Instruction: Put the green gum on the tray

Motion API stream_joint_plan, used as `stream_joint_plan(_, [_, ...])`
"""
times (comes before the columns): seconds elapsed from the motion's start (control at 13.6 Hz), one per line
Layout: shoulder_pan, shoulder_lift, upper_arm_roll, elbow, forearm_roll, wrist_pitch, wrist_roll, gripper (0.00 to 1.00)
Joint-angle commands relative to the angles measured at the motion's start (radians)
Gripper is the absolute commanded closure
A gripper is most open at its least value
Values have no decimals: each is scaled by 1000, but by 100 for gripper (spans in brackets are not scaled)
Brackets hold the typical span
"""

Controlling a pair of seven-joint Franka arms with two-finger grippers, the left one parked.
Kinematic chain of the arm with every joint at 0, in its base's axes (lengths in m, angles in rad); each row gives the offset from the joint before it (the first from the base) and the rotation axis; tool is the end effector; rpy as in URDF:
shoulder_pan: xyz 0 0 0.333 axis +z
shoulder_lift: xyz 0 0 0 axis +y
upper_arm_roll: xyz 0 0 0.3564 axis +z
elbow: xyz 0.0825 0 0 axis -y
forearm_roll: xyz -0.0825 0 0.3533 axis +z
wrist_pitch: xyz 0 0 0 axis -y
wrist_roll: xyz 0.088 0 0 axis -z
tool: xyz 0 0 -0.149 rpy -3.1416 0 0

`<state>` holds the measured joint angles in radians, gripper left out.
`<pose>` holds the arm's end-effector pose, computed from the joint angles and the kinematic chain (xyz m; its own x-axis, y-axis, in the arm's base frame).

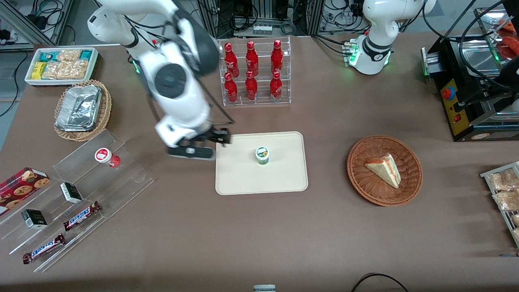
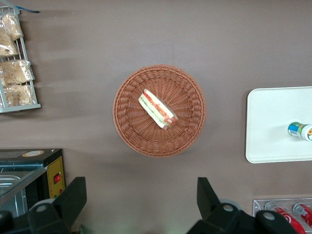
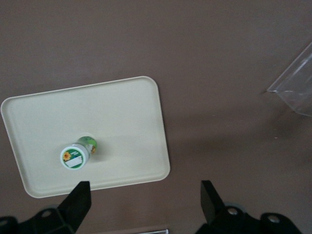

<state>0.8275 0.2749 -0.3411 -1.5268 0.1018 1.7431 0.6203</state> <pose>0.5268 0.3200 0.5072 0.9889 -0.1433 -0.0396 -0.1427 -0.9896 0.0178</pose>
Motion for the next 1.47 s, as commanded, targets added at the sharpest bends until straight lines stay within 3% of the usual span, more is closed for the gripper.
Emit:
stream_joint_plan(0.0, [-68,-150,11,-88,-40,-80,-81,0])
stream_joint_plan(0.51, [-359,-312,13,-101,-57,-255,-453,0])
stream_joint_plan(0.88, [-514,-344,19,-105,-93,-304,-557,0])
stream_joint_plan(1.39, [-564,-408,20,-177,-123,-303,-594,0])
